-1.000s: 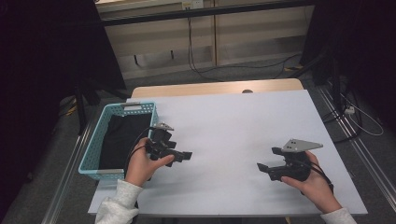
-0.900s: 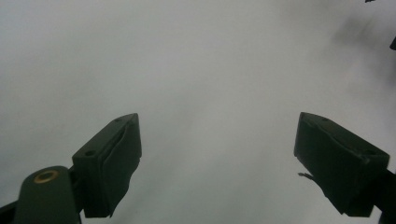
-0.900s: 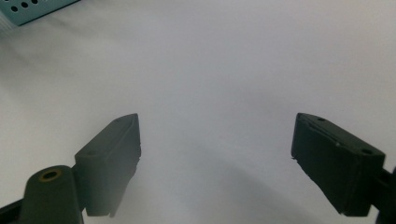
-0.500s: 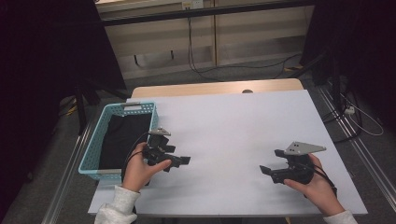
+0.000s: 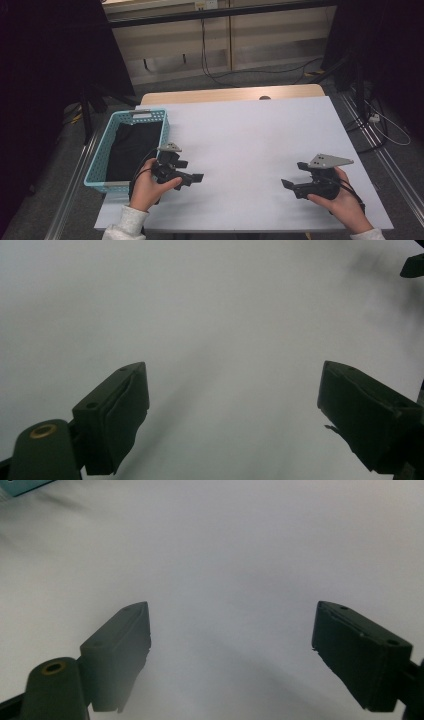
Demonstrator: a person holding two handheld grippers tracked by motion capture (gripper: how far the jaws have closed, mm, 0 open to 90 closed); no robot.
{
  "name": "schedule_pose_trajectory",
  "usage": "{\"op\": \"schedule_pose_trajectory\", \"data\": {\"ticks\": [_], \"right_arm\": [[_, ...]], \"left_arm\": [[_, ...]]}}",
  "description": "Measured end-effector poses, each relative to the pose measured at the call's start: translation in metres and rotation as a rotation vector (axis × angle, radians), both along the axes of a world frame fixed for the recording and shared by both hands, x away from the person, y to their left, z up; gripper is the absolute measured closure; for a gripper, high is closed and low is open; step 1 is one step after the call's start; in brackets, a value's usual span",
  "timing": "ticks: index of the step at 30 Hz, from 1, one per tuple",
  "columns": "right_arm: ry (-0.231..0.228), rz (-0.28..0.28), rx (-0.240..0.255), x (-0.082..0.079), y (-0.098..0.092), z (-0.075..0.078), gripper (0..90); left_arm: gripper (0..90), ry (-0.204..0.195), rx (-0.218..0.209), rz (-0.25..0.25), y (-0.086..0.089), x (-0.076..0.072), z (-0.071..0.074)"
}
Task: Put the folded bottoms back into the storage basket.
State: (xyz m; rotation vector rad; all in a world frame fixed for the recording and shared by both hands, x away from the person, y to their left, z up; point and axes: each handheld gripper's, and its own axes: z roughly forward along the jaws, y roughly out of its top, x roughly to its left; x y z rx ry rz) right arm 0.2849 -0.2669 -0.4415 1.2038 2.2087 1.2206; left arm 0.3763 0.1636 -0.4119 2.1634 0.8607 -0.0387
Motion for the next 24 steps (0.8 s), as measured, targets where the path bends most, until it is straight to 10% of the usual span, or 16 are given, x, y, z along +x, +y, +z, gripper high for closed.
{"op": "schedule_pose_trajectory", "data": {"ticks": [24], "right_arm": [[0.005,-0.005,-0.01,-0.006,-0.007,-0.004,14.9]], "left_arm": [[11.5,-0.024,-0.022,-0.004,0.01,-0.007,-0.011]]}}
